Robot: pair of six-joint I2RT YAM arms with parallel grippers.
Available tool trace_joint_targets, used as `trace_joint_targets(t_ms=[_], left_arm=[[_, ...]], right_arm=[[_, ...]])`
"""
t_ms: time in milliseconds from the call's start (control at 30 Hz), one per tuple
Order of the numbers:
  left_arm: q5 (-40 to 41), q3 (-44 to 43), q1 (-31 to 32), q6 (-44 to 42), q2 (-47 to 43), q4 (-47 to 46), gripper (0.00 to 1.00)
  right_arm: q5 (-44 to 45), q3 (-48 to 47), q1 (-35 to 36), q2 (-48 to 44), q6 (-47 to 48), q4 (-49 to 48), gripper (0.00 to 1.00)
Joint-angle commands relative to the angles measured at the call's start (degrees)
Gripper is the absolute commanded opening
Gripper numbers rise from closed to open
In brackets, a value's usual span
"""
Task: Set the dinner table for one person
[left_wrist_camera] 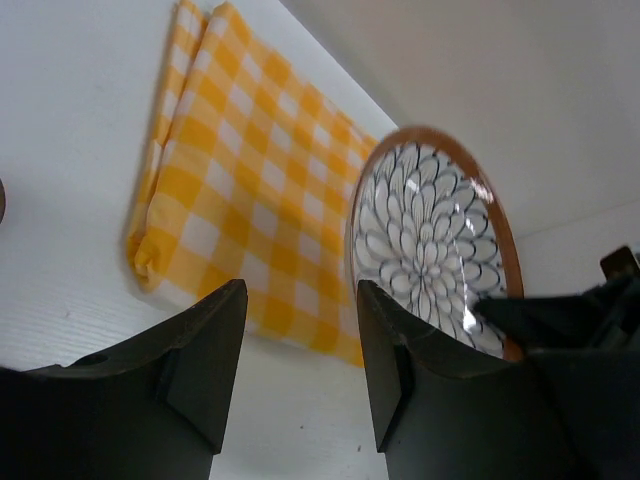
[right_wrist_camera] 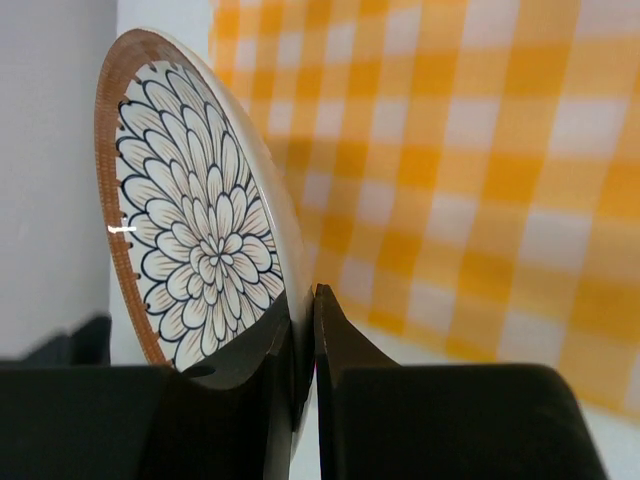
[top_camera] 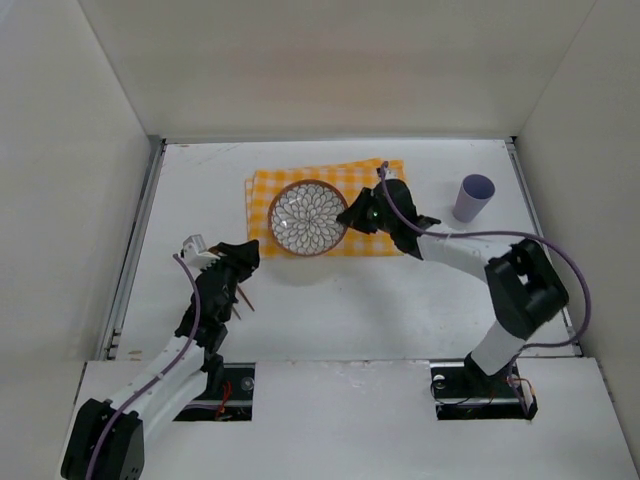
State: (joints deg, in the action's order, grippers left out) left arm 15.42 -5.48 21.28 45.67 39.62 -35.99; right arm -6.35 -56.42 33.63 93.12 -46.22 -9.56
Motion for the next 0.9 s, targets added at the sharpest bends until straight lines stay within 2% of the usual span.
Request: trace_joint_targets(t_ms=[0, 200, 433, 533, 600, 733, 800, 867], left_arm=[[0.7, 0.6, 0.4, 0.5, 0.5, -1.9, 0.46], [0.8, 0.5, 0.6, 0.3, 1.1, -2.1, 0.46], [1.1, 0.6, 0.6, 0.4, -0.2, -1.5, 0.46], [1.6, 0.6, 1.2, -0.2, -0.6, -1.5, 0.46], [1.7, 0.6, 1.1, 0.0, 0.3, -1.8, 0.46], [1.2, 0.5, 1.5, 0.0, 0.4, -2.0, 0.46], [1.8, 0.5, 1.6, -0.2, 0.4, -2.1, 0.46], [1.5, 0.5, 1.4, 0.3, 0.6, -1.8, 0.46]], right_arm=[[-3.2, -8.9, -3.4, 6.2, -3.5, -10.7, 0.09], [-3.4, -15.2, -5.5, 14.3, -6.6, -11.5, 0.10], [-3.4, -16.6, -6.2, 18.8, -9.4, -12.2, 0.10], [-2.7, -15.2, -6.2, 19.4, -10.4, -12.0, 0.14], [-2.0, -13.5, -6.2, 19.2, -10.7, -12.2, 0.24], [0.5, -9.9, -6.1, 16.9, -10.2, -11.6, 0.53], [1.1, -7.7, -6.2, 14.0, -8.7, -10.6, 0.62], [2.2, -5.6, -6.2, 10.3, -6.1, -8.3, 0.66]])
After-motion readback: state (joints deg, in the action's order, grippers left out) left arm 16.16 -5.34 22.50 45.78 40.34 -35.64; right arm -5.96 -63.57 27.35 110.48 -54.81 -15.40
